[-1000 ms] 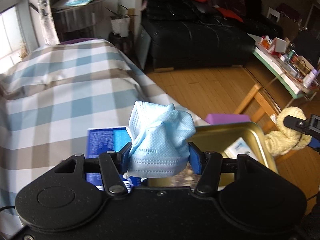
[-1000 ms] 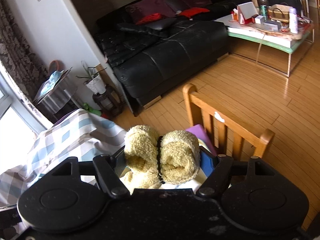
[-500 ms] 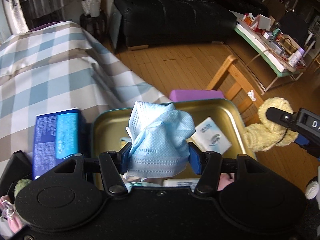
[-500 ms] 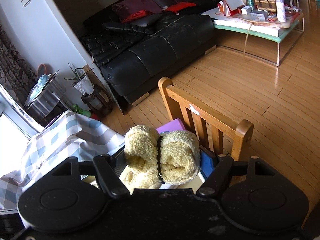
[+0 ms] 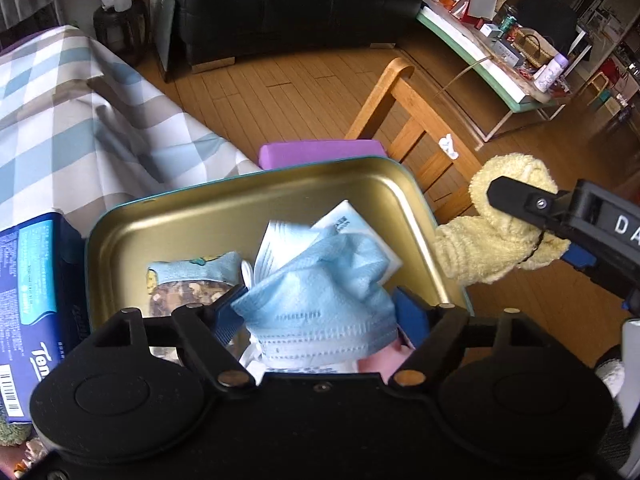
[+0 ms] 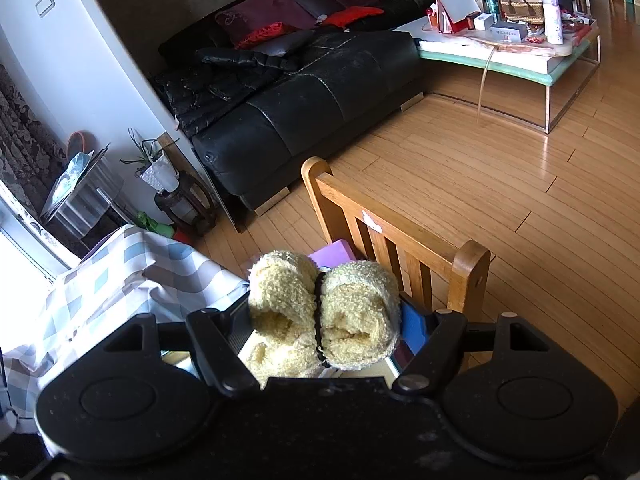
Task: Organize soft objects
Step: 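Carry the mask and knitted toy over the gold tray and open both tools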
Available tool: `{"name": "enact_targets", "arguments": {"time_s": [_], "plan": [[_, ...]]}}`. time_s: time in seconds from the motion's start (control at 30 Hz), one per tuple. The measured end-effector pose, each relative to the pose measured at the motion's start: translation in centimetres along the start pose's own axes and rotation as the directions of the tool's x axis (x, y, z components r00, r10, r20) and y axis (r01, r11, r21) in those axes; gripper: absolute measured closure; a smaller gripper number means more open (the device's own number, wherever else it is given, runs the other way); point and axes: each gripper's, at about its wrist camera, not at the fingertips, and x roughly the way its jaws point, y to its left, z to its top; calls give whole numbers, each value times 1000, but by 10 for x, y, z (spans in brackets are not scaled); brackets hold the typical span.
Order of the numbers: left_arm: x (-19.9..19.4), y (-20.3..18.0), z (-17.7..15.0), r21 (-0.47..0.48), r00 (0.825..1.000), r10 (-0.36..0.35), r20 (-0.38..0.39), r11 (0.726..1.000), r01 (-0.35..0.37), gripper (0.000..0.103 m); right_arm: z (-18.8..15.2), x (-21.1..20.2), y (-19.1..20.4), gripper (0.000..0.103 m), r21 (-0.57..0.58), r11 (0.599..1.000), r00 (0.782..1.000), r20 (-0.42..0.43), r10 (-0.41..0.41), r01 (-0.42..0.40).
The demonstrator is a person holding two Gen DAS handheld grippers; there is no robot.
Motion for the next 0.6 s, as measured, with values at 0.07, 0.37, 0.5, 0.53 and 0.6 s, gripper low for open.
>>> {"name": "enact_targets", "arguments": {"time_s": [0.07, 0.37, 0.5, 0.53, 0.6], "plan": [[-2, 2, -2, 0, 1000, 25, 8, 1000, -25, 29, 0, 1, 2, 31, -1, 1000, 1000, -3, -1, 1], [-15, 25, -8, -53, 994, 105, 43, 993, -103, 27, 0, 2, 4, 30, -22, 1000, 1000, -9, 5, -5], [-23, 35, -16, -61, 984, 167, 66, 985, -163, 27, -3, 4, 10, 30, -47, 999, 1000, -18, 10, -11], [-25, 38, -19, -63, 982, 178, 67, 983, -174, 27, -4, 4, 12, 30, -55, 998, 1000, -23, 16, -17], [-26, 44, -24, -68, 978, 200, 63, 978, -196, 27, -6, 6, 19, 30, -73, 997, 999, -32, 26, -28]]}}
